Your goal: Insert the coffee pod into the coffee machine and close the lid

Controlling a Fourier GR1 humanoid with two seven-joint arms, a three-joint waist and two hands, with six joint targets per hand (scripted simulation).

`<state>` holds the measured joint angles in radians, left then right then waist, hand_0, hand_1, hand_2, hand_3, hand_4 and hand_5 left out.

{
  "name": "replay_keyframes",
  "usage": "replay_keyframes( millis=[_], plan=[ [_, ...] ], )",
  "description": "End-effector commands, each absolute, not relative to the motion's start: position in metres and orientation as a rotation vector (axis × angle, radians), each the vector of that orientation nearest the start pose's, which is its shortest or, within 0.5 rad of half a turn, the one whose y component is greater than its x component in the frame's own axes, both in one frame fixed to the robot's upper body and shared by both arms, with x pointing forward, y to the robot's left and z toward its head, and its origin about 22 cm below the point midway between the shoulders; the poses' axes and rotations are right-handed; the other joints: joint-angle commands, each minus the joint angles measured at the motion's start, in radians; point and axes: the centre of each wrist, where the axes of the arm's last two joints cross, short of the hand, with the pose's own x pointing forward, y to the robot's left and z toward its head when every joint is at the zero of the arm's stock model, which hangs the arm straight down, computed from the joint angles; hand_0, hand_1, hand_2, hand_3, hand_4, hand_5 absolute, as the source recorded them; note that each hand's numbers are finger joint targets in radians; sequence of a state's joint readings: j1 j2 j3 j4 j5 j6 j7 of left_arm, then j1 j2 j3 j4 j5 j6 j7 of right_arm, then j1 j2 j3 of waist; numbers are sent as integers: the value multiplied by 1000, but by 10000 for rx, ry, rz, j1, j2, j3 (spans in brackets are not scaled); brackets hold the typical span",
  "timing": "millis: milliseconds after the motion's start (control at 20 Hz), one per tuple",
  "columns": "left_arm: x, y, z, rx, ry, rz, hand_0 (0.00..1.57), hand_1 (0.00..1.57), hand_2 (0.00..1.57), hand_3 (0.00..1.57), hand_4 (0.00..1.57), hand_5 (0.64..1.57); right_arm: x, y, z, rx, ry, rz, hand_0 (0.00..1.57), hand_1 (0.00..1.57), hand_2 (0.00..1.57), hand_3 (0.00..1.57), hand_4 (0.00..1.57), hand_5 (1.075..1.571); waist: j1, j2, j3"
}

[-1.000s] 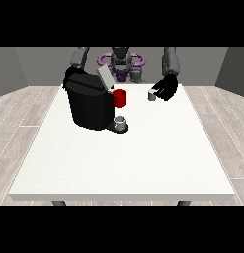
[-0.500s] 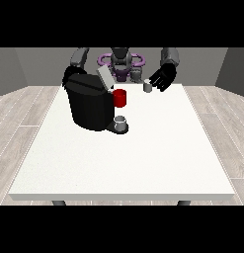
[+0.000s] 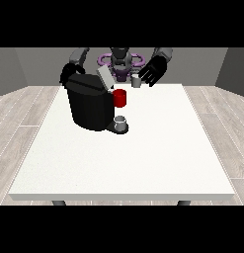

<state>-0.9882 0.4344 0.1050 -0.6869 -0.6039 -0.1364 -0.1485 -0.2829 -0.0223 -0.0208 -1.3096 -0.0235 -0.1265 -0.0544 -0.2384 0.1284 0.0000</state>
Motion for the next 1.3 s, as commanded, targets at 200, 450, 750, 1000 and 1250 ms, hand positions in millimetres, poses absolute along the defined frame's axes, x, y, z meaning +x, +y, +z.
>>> replay_keyframes(
  millis=[200, 450, 750, 1000, 1250],
  plan=[
    [454, 281, 221, 6987, -16648, -8438, 1260, 1260, 1318, 1258, 490, 1571, 311, -204, 20, -452, -16861, -282, 0, 0, 0, 0, 514, 1571, -419, 536, 2],
    [456, 272, 230, 7334, -16849, -8426, 1262, 1262, 1313, 1244, 507, 1571, 314, -204, 26, -538, -17129, -195, 0, 0, 0, 0, 520, 1571, -509, 824, 3],
    [458, 280, 255, 7495, -16923, -8258, 1307, 1307, 1328, 1239, 487, 1571, 310, -180, 36, -373, -17610, 30, 0, 0, 0, 0, 519, 1571, -870, 1275, 2],
    [460, 271, 239, 7196, -16761, -8338, 1326, 1326, 1335, 1233, 503, 1571, 318, -212, 46, -449, -17054, -243, 0, 0, 0, 0, 537, 1571, -814, 1018, 2],
    [459, 276, 221, 7247, -16562, -8761, 1251, 1251, 1294, 1208, 506, 1571, 309, -207, 36, -229, -17213, -325, 0, 0, 0, 0, 512, 1571, -765, 1075, 0]
  ],
)
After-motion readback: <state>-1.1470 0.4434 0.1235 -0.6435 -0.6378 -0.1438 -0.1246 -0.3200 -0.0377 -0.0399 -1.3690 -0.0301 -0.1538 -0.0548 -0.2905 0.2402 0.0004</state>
